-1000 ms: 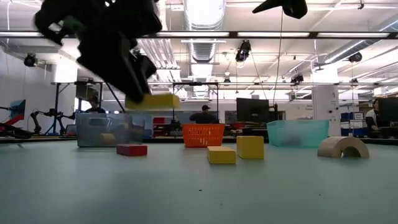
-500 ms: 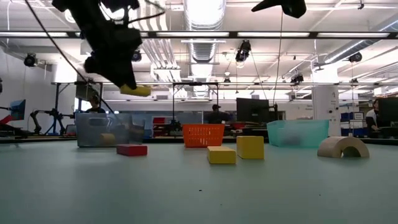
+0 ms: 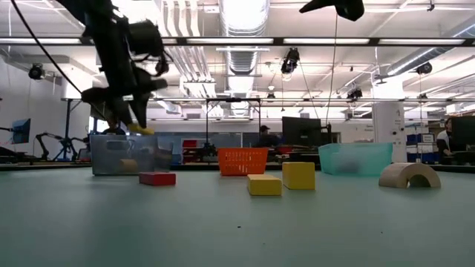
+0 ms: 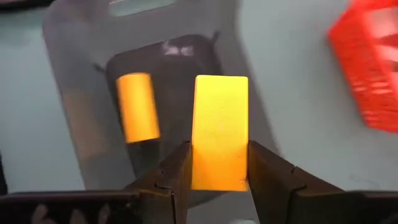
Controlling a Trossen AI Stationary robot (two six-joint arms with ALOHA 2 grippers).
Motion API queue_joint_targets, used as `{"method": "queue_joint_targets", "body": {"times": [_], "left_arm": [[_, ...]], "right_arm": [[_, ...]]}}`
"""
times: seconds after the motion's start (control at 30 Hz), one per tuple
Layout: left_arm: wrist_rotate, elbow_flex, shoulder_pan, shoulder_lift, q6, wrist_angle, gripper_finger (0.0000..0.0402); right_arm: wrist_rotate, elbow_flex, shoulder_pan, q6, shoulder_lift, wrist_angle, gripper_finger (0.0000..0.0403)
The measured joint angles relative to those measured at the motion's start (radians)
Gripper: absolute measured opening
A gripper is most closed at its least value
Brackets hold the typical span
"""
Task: Sort & place blocks by color
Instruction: Put the yellow block into the black bin
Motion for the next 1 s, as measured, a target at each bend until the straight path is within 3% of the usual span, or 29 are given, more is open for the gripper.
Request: {"method": "queue_joint_targets", "body": {"times": [0.27, 0.57, 1.0], "left_arm": [[0.020, -0.001, 0.094, 0.118, 0.000, 0.044, 0.0115], [0.021, -0.001, 0.105, 0.236, -0.002, 0.094, 0.0120], [0.014, 0.000, 0.117, 0.258, -0.035, 0.148, 0.0121]], "right_arm": [[0.000, 0.000, 0.000, -0.004, -0.001, 0.000, 0.0224], [0.000, 0.000, 0.000, -0.002, -0.001, 0.000, 0.0224], [0.000, 0.000, 0.000, 0.000, -0.001, 0.000, 0.0224]]}}
